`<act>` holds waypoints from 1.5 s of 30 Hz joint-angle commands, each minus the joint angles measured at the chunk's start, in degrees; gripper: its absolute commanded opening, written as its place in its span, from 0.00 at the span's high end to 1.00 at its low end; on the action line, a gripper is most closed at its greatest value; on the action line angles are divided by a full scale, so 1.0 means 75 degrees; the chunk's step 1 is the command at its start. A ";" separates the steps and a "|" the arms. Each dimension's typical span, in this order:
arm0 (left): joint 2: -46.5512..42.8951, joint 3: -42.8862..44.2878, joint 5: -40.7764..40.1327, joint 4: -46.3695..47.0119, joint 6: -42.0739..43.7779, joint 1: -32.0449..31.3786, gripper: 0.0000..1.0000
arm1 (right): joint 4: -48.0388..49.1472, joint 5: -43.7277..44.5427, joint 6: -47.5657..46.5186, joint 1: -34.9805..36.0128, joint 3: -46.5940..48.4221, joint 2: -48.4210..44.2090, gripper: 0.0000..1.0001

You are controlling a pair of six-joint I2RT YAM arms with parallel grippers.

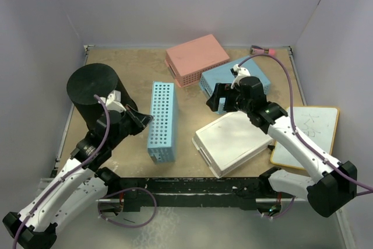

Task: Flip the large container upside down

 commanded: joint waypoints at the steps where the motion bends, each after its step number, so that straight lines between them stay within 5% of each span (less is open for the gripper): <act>1: 0.0126 0.0288 -0.0738 -0.1376 0.0472 0.0060 1.00 | 0.0287 -0.0171 0.0020 0.0010 0.0014 0.0024 0.00; 9: 0.0772 0.0776 -0.1502 -0.2361 0.0860 0.0060 1.00 | 0.0314 -0.0176 0.0031 0.0010 0.0013 0.0116 0.00; 32: 0.2059 0.1365 -0.1900 -0.2123 0.1308 0.0060 1.00 | 0.0413 -0.0302 0.0010 0.0010 0.0180 0.0450 0.00; 40: 0.2391 0.2724 -0.0816 -0.2634 0.2310 -0.0350 0.52 | 0.0572 -0.0283 -0.0096 0.0013 0.0198 0.0641 0.00; 45: 0.3235 0.2540 -0.1718 -0.2755 0.1645 -0.2914 0.38 | 0.0396 -0.0224 -0.0076 0.0011 0.0178 0.0636 0.00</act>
